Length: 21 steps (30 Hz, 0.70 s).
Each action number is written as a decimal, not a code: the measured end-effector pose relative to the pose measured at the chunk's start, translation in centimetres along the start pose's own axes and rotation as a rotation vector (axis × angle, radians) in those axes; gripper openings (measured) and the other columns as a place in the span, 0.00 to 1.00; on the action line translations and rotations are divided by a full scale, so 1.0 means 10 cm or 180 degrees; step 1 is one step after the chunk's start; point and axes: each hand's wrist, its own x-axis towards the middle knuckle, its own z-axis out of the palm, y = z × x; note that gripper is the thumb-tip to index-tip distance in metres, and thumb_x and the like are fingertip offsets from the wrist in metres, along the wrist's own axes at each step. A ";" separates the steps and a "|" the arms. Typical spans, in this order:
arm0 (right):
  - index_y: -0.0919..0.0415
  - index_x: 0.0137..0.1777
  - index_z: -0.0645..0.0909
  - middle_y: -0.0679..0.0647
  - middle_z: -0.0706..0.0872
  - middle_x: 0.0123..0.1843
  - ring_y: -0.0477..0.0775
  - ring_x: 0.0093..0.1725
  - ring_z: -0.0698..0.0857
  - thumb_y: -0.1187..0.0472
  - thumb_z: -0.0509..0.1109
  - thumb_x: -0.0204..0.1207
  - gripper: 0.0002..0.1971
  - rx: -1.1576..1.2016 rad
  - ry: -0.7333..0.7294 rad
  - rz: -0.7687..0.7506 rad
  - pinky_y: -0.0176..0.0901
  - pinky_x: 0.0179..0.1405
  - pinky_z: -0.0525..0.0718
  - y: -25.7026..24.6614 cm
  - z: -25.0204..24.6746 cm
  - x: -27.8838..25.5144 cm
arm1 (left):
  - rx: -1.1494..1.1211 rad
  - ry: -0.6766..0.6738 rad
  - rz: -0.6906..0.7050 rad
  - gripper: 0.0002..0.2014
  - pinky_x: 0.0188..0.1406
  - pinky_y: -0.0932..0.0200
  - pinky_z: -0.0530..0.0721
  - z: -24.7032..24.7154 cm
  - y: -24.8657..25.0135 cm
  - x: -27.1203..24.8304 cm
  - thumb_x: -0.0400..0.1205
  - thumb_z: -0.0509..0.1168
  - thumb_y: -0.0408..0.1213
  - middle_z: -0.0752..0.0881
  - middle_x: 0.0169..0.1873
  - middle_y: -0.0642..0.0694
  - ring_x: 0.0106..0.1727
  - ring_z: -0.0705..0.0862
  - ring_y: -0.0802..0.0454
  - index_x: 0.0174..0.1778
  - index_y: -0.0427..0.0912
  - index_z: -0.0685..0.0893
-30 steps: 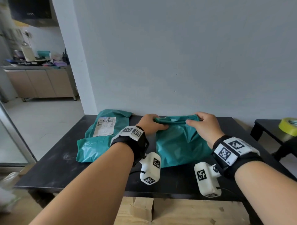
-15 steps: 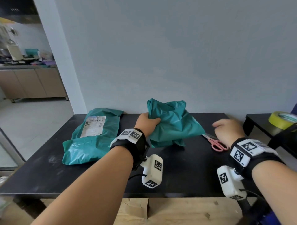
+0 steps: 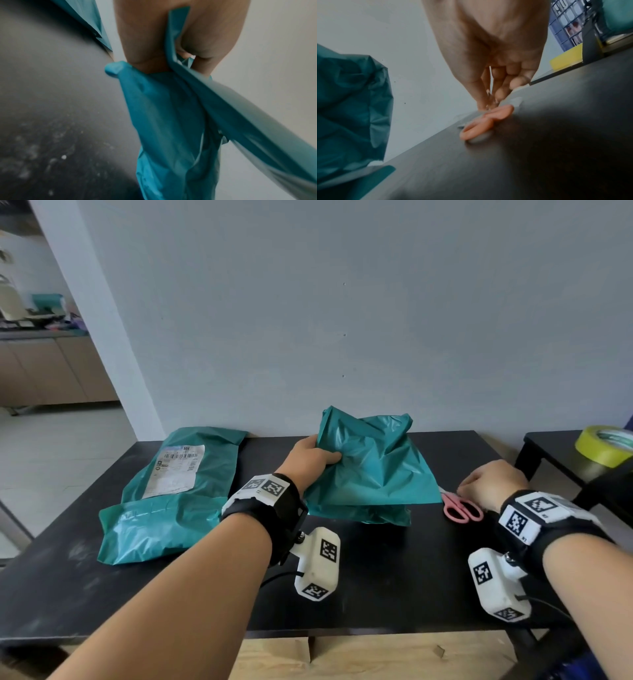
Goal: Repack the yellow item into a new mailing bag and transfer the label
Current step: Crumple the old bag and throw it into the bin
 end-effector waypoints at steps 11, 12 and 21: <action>0.62 0.46 0.88 0.69 0.88 0.51 0.68 0.53 0.86 0.71 0.68 0.75 0.08 0.3422 -0.1177 -0.1094 0.64 0.62 0.83 -0.68 -0.30 -0.67 | -0.0300 -0.0235 -0.0082 0.09 0.50 0.50 0.89 0.05 0.21 -0.17 0.81 0.67 0.33 0.90 0.49 0.37 0.45 0.90 0.42 0.55 0.37 0.86; 0.63 0.51 0.87 0.71 0.87 0.55 0.70 0.55 0.86 0.72 0.67 0.76 0.09 0.3486 -0.1344 -0.1142 0.68 0.63 0.81 -0.74 -0.30 -0.71 | -0.0265 -0.0180 -0.0078 0.10 0.49 0.51 0.89 0.04 0.19 -0.17 0.80 0.68 0.34 0.90 0.49 0.37 0.44 0.90 0.42 0.56 0.36 0.86; 0.63 0.39 0.85 0.56 0.88 0.34 0.50 0.32 0.87 0.77 0.69 0.73 0.10 0.3351 -0.1369 -0.1557 0.39 0.35 0.87 -1.06 -0.28 -1.05 | 0.0048 -0.0096 0.0394 0.18 0.17 0.76 0.76 0.03 0.26 -0.40 0.87 0.49 0.23 0.81 0.20 0.52 0.26 0.78 0.56 0.32 0.37 0.71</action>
